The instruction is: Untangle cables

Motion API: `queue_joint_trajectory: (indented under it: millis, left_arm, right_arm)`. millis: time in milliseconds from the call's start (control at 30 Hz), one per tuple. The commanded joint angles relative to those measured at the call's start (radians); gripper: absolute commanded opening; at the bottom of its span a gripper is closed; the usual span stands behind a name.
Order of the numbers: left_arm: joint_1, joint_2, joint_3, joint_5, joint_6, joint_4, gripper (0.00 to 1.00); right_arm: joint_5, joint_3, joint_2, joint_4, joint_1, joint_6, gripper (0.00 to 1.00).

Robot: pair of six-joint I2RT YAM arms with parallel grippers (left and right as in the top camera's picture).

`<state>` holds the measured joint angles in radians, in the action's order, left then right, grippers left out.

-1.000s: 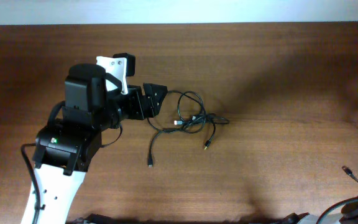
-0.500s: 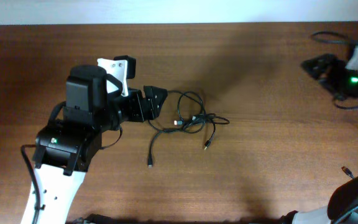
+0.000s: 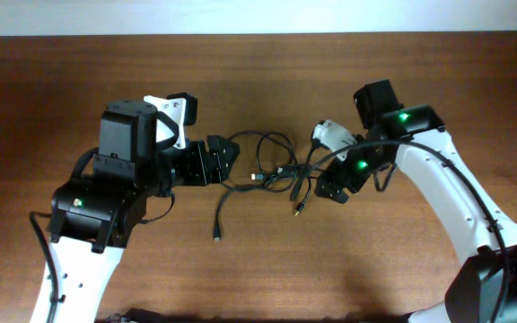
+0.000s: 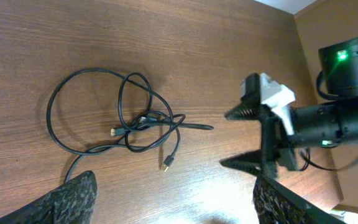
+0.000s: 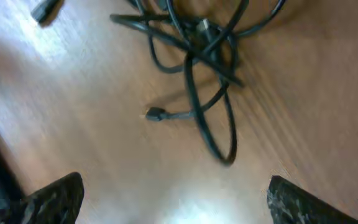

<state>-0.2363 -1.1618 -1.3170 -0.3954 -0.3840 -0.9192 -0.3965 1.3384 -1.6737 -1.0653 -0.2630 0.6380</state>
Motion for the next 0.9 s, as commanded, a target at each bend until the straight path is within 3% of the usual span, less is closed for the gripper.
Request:
queue_joint_trajectory:
  millis: [0, 100, 133, 233, 300, 433, 467, 533, 567, 600, 867]
  left_arm:
    - [-0.003, -0.002, -0.013, -0.008, 0.019, 0.001, 0.81]
    - [-0.003, -0.002, -0.013, -0.008, 0.019, 0.001, 0.82]
    - [-0.003, -0.002, -0.013, -0.002, 0.019, 0.001, 0.82]
    - [-0.003, -0.002, -0.013, 0.001, 0.019, 0.002, 0.82]
    - [-0.003, -0.002, -0.013, 0.000, 0.019, 0.001, 0.86]
    - [-0.003, -0.002, -0.012, 0.001, 0.020, 0.000, 0.90]
    - [-0.003, -0.002, -0.012, 0.000, 0.069, -0.001, 0.92]
    - [-0.003, -0.002, -0.011, 0.000, 0.121, -0.026, 0.92]
    - [-0.003, -0.002, -0.011, -0.001, 0.140, -0.036, 0.92]
    - [-0.003, -0.002, -0.011, -0.001, 0.155, -0.048, 0.91]
    - [-0.003, -0.003, -0.002, -0.002, 0.199, -0.063, 0.93]
  right_arm:
    - [0.008, -0.091, -0.020, 0.138, -0.007, 0.061, 0.91]
    - [0.004, -0.175, -0.022, 0.330, -0.007, 0.061, 0.72]
    - [-0.029, -0.176, -0.022, 0.353, -0.007, 0.061, 0.44]
    - [-0.089, -0.176, -0.022, 0.368, -0.007, 0.061, 0.04]
    - [-0.111, -0.176, -0.022, 0.367, -0.007, 0.057, 0.04]
    - [-0.510, -0.125, -0.021, 0.372, -0.007, 0.053, 0.04]
    - [-0.692, -0.075, -0.021, 0.370, -0.005, 0.053, 0.04]
    - [-0.853, -0.012, -0.020, 0.370, -0.005, 0.045, 0.04]
    - [-0.884, 0.015, -0.019, 0.371, -0.005, -0.015, 0.04]
    - [-0.883, 0.056, -0.016, 0.371, -0.005, -0.169, 0.04]
    - [-0.941, 0.363, 0.069, 0.375, -0.006, -0.560, 0.04]
